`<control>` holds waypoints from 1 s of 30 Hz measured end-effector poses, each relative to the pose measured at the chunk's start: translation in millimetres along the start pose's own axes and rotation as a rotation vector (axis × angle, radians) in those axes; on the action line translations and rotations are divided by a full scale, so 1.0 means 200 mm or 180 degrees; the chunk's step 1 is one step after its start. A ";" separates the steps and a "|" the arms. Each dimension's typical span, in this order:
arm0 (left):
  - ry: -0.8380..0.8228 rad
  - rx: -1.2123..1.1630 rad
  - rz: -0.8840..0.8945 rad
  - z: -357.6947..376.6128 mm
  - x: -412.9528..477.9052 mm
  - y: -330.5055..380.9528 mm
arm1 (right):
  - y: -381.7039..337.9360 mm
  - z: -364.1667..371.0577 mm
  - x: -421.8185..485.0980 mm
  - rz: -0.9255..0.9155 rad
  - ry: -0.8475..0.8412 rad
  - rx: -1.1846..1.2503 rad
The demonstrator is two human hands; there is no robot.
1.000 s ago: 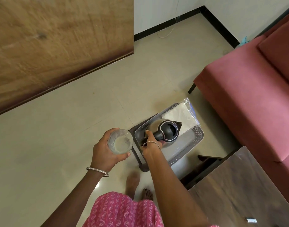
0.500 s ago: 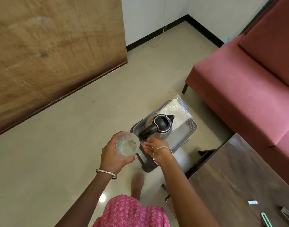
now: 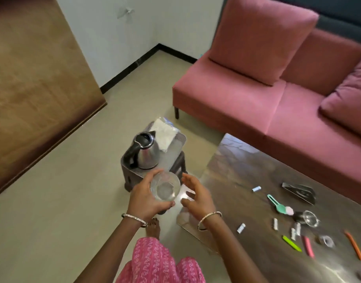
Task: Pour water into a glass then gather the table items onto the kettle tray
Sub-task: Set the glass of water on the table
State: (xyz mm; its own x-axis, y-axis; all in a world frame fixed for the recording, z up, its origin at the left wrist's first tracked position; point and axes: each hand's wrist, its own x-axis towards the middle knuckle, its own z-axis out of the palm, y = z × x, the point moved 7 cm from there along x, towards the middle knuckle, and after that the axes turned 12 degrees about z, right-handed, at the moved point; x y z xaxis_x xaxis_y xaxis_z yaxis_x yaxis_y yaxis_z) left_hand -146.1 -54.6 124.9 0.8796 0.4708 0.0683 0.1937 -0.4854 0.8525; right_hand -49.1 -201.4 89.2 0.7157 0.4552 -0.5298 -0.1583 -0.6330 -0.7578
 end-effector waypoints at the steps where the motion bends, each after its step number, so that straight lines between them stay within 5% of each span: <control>1: -0.0058 -0.0042 0.0073 0.07 -0.04 0.08 | 0.05 -0.07 -0.07 -0.0015 0.0016 0.0081; 8: -0.0668 -0.0232 0.0425 0.60 -0.28 0.56 | 0.45 -0.53 -0.55 -0.0065 0.0260 0.0403; 20: -0.2313 -0.0410 0.1533 1.61 -0.56 1.28 | 1.15 -1.27 -1.18 0.0099 0.1721 0.0915; 30: -0.3122 -0.1027 0.1531 2.30 -0.57 1.62 | 1.58 -1.80 -1.30 0.0420 0.2613 0.1193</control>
State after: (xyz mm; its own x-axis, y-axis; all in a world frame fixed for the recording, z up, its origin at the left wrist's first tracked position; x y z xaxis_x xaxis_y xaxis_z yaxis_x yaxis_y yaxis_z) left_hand 16.2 -605.1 154.9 0.8204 -0.5610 0.1105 -0.2517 -0.1808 0.9508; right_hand -38.9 -745.0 125.1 0.9127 -0.2860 -0.2919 -0.3812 -0.3382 -0.8604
